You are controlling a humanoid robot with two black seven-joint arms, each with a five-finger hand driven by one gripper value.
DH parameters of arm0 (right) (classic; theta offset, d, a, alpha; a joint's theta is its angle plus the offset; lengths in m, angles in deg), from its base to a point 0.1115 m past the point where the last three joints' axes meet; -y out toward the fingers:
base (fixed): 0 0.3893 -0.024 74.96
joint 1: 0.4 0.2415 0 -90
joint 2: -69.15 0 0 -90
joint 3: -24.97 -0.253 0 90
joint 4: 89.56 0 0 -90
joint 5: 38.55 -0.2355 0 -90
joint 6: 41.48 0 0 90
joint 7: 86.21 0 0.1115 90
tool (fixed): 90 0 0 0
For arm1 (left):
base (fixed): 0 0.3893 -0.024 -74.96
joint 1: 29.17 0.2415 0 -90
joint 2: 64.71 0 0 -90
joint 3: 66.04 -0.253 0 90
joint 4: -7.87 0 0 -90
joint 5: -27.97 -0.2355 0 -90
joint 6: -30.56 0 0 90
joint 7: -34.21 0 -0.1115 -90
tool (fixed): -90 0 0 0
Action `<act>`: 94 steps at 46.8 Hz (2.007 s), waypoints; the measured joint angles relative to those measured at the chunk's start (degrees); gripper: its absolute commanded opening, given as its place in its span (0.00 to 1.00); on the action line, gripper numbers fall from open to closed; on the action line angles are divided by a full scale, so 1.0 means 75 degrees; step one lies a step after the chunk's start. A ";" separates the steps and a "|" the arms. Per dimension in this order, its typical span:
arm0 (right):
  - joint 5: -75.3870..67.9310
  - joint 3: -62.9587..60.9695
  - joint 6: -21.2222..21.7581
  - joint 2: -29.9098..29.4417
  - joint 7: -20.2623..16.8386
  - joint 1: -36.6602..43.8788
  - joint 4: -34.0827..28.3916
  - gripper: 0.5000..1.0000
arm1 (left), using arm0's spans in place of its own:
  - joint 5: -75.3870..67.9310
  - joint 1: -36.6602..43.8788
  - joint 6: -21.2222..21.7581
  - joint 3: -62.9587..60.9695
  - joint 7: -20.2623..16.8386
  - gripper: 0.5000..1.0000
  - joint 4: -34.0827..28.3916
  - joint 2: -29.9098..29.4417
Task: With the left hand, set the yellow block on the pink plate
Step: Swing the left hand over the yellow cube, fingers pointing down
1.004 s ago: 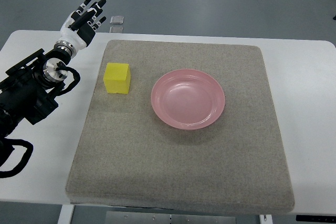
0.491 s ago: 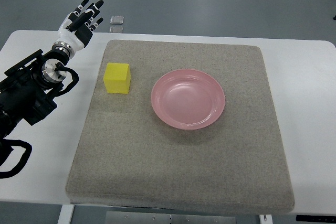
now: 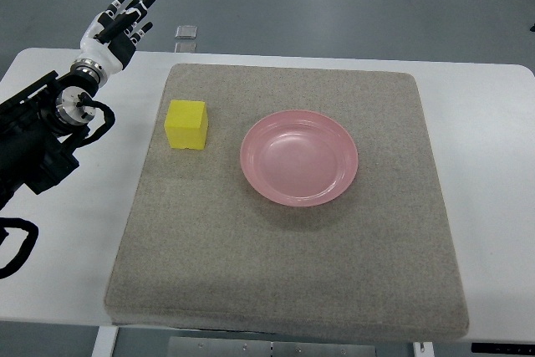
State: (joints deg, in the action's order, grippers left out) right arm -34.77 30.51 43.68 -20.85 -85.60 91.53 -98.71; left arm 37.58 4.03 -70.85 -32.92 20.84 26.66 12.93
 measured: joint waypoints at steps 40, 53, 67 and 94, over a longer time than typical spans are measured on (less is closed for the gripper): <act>0.0002 0.0000 0.0000 0.0000 0.0000 0.0000 -0.0001 0.85 | -0.4060 -0.1262 -0.0060 -0.3388 0.0037 0.98 0.1407 -0.1224; 0.0002 0.0000 -0.0001 0.0000 0.0001 0.0002 -0.0002 0.85 | -0.6278 -0.1516 -0.0129 -0.3632 0.0035 0.98 0.2251 -0.1723; 0.0001 0.0000 0.0000 0.0000 -0.0001 -0.0001 -0.0001 0.85 | -0.7272 -0.2013 -0.1446 -0.3876 0.0060 0.98 0.3338 -0.2690; -0.0001 -0.0001 -0.0001 0.0000 0.0000 0.0001 0.0001 0.85 | -0.8889 -0.2425 -0.2044 -0.4459 -0.0048 0.98 0.4557 -0.3649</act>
State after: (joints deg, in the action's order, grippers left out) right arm -34.78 30.51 43.68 -20.85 -85.60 91.53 -98.70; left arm -29.09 -14.16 -86.17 -66.36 20.48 60.83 -14.44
